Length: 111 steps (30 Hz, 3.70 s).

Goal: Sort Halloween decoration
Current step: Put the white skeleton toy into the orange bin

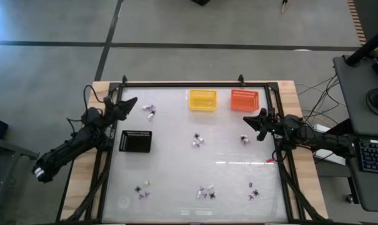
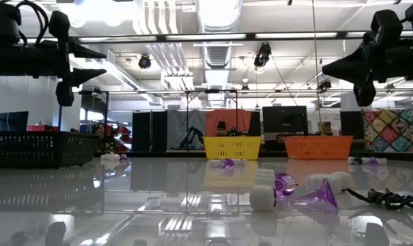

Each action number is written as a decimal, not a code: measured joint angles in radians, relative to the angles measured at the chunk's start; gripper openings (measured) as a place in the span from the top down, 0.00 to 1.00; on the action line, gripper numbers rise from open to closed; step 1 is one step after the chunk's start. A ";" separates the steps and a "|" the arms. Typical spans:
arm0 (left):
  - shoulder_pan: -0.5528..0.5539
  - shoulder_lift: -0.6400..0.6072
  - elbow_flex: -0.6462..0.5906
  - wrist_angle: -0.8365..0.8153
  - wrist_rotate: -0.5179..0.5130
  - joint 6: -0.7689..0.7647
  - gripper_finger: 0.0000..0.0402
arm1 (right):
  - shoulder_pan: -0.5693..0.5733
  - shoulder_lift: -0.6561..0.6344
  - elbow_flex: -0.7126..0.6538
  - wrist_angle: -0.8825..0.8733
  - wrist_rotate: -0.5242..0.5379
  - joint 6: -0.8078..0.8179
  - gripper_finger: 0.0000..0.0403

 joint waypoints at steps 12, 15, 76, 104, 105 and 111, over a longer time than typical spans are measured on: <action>0.000 0.049 0.000 0.000 0.004 -0.127 0.63 | 0.000 0.005 0.000 -0.015 0.051 -0.053 0.97; 0.000 0.056 0.000 0.001 0.004 -0.158 0.63 | 0.000 0.013 0.000 -0.018 0.051 -0.053 0.97; 0.000 0.087 0.066 -0.069 0.371 0.020 0.63 | -0.001 0.612 0.493 -0.726 -0.096 0.087 0.62; 0.000 0.173 0.685 -1.104 0.274 0.635 0.63 | 0.020 1.248 0.800 -0.561 -0.107 0.209 0.62; 0.000 0.173 0.679 -1.110 0.274 0.635 0.63 | 0.029 1.274 0.821 -0.560 -0.107 0.209 0.62; 0.000 0.173 0.667 -1.116 0.274 0.636 0.63 | 0.085 1.437 0.951 -0.560 -0.107 0.189 0.63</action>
